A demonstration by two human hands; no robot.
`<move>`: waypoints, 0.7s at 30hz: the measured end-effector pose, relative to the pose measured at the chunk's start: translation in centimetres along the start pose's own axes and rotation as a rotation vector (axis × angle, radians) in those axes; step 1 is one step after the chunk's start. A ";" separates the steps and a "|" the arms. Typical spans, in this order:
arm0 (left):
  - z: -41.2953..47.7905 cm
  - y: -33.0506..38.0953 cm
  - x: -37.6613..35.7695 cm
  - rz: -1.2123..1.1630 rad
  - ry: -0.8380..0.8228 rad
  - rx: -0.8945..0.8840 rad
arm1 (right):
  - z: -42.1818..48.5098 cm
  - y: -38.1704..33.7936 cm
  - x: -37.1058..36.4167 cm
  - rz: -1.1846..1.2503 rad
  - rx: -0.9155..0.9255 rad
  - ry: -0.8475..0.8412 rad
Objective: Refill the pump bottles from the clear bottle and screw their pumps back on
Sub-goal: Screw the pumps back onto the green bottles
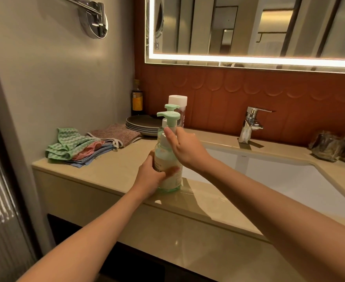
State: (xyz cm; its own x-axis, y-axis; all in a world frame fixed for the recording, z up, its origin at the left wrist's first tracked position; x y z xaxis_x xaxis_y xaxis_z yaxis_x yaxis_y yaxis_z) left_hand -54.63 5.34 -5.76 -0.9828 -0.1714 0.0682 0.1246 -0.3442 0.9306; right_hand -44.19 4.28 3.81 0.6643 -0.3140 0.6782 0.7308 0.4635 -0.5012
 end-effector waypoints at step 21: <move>2.1 0.9 3.4 0.277 0.253 0.181 | -2.7 6.0 0.4 -0.100 -0.177 0.016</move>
State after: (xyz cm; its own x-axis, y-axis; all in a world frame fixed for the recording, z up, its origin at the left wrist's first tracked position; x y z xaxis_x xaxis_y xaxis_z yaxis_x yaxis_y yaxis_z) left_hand -58.19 6.37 -3.96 -0.8481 -0.4641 0.2554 0.3316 -0.0891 0.9392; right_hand -39.09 4.72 -0.36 0.5888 -0.3645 0.7214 0.8082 0.2771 -0.5196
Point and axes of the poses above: each hand's wrist, its own z-axis towards the middle knuckle, its own x-axis out of the back of the hand, y = z × x, the point moved 6 cm from there along z, towards the middle knuckle, and after that the axes turned 8 degrees about y, right-handed, at the moved point
